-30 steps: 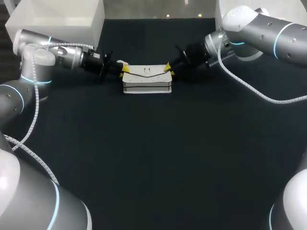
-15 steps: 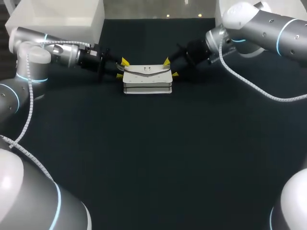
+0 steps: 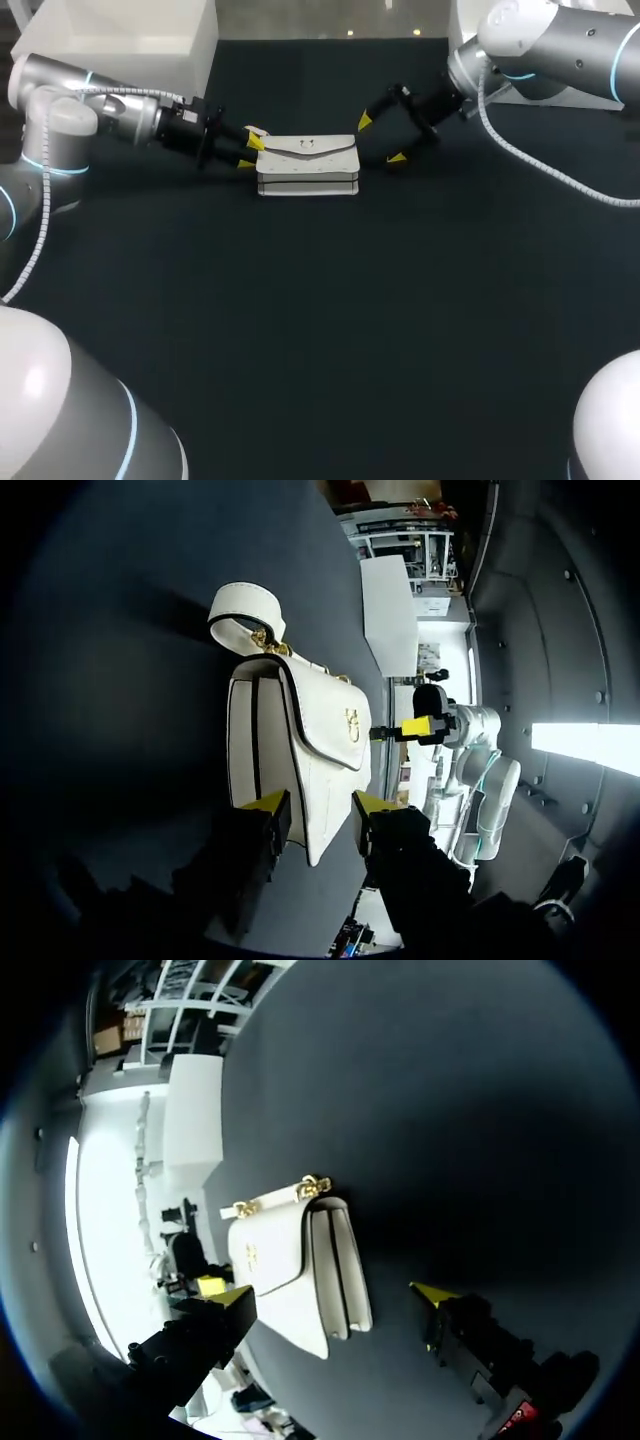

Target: Pick up the bag, open it, inspect its contents, close it, and place it on the opposite side

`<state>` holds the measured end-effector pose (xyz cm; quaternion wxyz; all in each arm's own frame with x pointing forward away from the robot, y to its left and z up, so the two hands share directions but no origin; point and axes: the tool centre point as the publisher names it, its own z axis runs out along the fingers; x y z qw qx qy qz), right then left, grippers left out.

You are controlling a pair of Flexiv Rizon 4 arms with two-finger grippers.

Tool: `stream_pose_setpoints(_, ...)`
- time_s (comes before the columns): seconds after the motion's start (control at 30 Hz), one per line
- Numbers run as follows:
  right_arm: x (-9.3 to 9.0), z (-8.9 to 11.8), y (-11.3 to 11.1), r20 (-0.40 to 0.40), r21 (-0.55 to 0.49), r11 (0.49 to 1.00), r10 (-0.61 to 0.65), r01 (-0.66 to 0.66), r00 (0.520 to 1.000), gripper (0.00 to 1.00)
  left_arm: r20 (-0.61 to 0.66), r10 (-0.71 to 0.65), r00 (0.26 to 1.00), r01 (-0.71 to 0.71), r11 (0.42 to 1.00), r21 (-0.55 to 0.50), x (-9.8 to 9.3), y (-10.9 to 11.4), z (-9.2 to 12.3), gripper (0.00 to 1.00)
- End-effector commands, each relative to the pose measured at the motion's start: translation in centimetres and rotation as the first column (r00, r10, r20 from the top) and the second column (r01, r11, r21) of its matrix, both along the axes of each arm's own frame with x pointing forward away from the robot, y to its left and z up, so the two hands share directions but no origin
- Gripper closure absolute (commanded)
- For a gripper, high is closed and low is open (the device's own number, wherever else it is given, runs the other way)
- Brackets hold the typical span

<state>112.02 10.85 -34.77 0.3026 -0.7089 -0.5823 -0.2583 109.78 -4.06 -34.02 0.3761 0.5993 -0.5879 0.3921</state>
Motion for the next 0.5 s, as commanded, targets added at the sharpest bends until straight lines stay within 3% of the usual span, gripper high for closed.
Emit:
stream_pose_setpoints(0.03, -1.2, 0.7, -1.0, 0.056, -0.031, 0.998, -0.061, 0.063, 0.997, 0.00, -0.004, 0.023, 1.000, -0.022, 1.000, 0.008, -0.4, -0.2, -0.2, 0.56)
stream_pose_setpoints(0.33, -1.5, 0.9, -2.4, 0.105, -0.085, 0.996, -0.028, 0.037, 0.994, 0.00, -0.030, 0.020, 0.999, -0.020, 1.000, 0.023, 0.3, -0.8, -0.9, 0.70)
stream_pose_setpoints(0.37, -1.5, 1.0, -2.6, 0.106, -0.088, 0.996, -0.025, 0.034, 0.994, 0.00, -0.034, 0.019, 0.999, -0.018, 1.000, 0.024, 0.4, -0.9, -1.0, 0.73)
stream_pose_setpoints(0.47, -1.6, 1.0, -3.1, 0.109, -0.122, 0.992, -0.021, 0.034, 0.994, 0.00, -0.040, 0.016, 0.999, -0.015, 1.000, 0.025, 0.4, -0.9, -1.1, 0.97)
stream_pose_setpoints(0.5, -1.6, 1.1, -3.3, 0.111, -0.132, 0.991, -0.017, 0.032, 0.994, 0.00, -0.042, 0.014, 0.999, -0.013, 1.000, 0.026, 0.4, -0.9, -1.2, 1.00)
